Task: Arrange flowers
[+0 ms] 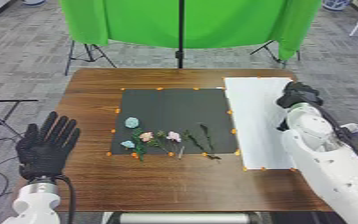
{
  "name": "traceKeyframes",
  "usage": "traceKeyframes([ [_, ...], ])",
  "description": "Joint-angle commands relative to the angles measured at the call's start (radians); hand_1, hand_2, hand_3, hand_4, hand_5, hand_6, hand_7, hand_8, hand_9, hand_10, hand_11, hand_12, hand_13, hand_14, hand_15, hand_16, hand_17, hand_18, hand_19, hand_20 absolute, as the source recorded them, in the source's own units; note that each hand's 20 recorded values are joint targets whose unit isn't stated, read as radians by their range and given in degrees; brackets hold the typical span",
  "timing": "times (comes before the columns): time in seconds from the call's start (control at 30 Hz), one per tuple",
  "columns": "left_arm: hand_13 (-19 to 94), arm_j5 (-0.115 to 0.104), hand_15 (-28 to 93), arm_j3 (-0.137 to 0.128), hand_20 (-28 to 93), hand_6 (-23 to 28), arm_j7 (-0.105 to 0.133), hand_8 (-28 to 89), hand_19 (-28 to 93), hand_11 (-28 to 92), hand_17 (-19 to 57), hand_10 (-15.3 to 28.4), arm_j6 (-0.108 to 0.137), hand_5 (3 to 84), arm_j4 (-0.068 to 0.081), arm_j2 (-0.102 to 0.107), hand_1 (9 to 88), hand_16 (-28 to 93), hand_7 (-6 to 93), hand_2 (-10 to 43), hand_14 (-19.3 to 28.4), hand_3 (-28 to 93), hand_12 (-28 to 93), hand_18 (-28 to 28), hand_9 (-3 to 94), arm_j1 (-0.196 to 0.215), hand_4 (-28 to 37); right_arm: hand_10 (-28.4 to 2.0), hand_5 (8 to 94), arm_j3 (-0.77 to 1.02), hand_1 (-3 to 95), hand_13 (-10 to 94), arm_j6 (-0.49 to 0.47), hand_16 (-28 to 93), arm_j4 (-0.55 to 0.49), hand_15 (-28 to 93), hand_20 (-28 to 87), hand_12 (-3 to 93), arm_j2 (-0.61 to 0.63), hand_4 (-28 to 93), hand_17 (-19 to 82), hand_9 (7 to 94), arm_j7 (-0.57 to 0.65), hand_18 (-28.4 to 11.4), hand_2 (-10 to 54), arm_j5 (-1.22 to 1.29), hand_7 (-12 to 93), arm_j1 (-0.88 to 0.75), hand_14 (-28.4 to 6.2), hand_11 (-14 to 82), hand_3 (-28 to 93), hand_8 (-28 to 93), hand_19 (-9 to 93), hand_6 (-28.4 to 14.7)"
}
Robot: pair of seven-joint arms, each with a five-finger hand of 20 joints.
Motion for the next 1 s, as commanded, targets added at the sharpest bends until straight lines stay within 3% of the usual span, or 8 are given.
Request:
traceKeyframes([
  [0.03,26,0.019,36,0.017,12,9.9,-0.023,-10,37,19,-9.6,16.3,0.002,41.5,0.011,-0.006,26.7,-8,10.3,9.3,16.7,80,9,14.9,35.6,0.004,-28.3,-16.2,45.5,-0.008,50.1,35,-0.074,11,0.084,22,19,11.6,-0.017,-28,20,40.8,0.035,-20.4,-9.5,-0.003,17,0.054,-15.8,12.2,88,-14,62,-4.6],
  [0.3,26,0.018,36,0.018,12,10.0,-0.020,-10,37,19,-9.5,16.4,0.004,41.8,0.010,-0.007,26.9,-8,10.3,9.6,16.7,80,9,14.9,35.7,0.006,-28.3,-15.8,48.7,-0.001,51.4,40,-0.053,12,0.092,24,20,11.6,-0.028,-28,24,43.5,0.054,-20.4,-9.5,-0.006,18,0.018,-14.4,12.7,88,-15,67,-3.0],
  [0.53,26,0.016,36,0.022,12,10.1,-0.027,-10,37,19,-9.6,16.4,0.012,42.0,0.010,-0.011,27.1,-8,10.4,9.4,16.7,80,8,14.9,35.7,0.003,-28.3,-13.8,58.9,-0.001,55.1,57,-0.027,14,0.102,34,24,15.1,-0.029,-28,31,59.1,0.034,-19.7,-9.5,0.002,20,0.005,-10.7,19.4,84,-15,78,-2.0],
  [0.57,26,0.014,36,0.023,12,10.1,-0.024,-10,37,19,-9.6,16.4,0.011,42.1,0.010,-0.009,27.2,-8,10.4,9.4,16.7,80,9,14.9,35.7,0.004,-28.3,-13.7,60.8,-0.006,57.2,59,-0.008,20,0.104,34,26,16.0,-0.028,-28,32,61.5,0.034,-19.6,-9.5,-0.004,21,0.001,-9.4,22.0,80,-15,79,-1.7],
  [0.67,26,0.016,36,0.023,12,10.2,-0.026,-10,37,20,-9.6,16.4,0.009,42.2,0.012,-0.011,27.2,-8,10.4,9.4,16.7,80,8,14.8,35.8,0.000,-28.3,-11.5,66.4,-0.011,63.9,67,0.025,33,0.104,36,35,33.9,-0.023,-28,35,73.7,0.013,-19.7,-9.5,-0.019,26,-0.011,-5.7,15.1,69,-12,83,-0.9],
  [0.73,26,0.019,36,0.023,12,10.2,-0.027,-10,37,20,-9.6,16.4,0.009,42.2,0.013,-0.011,27.2,-8,10.4,9.3,16.7,80,8,14.8,35.8,-0.002,-28.3,-10.6,68.7,-0.013,65.3,69,0.051,36,0.101,41,37,42.0,-0.021,-28,35,76.9,0.007,-20.0,-9.5,-0.021,33,-0.017,-6.0,20.7,67,-5,83,-1.1],
  [0.87,26,0.018,36,0.019,12,10.2,-0.026,-10,37,20,-9.6,16.4,0.008,42.2,0.012,-0.012,27.3,-8,10.4,9.4,16.7,80,8,14.8,35.8,0.000,-28.3,-10.4,71.7,-0.011,66.0,72,0.094,38,0.051,44,39,44.8,-0.007,-28,37,79.2,-0.010,-20.8,-9.5,-0.024,40,-0.030,-6.9,24.6,67,-5,84,-1.1],
  [1.0,26,0.018,36,0.014,12,10.2,-0.018,-10,37,20,-9.6,16.3,0.003,42.2,0.007,-0.010,27.3,-8,10.4,9.3,16.7,80,8,14.8,35.6,0.010,-28.3,-10.2,72.0,-0.027,65.8,72,0.123,39,-0.096,44,39,45.2,0.045,-28,37,79.4,-0.070,-20.9,-9.5,-0.025,40,-0.067,-6.7,25.4,69,-5,84,-1.0],
])
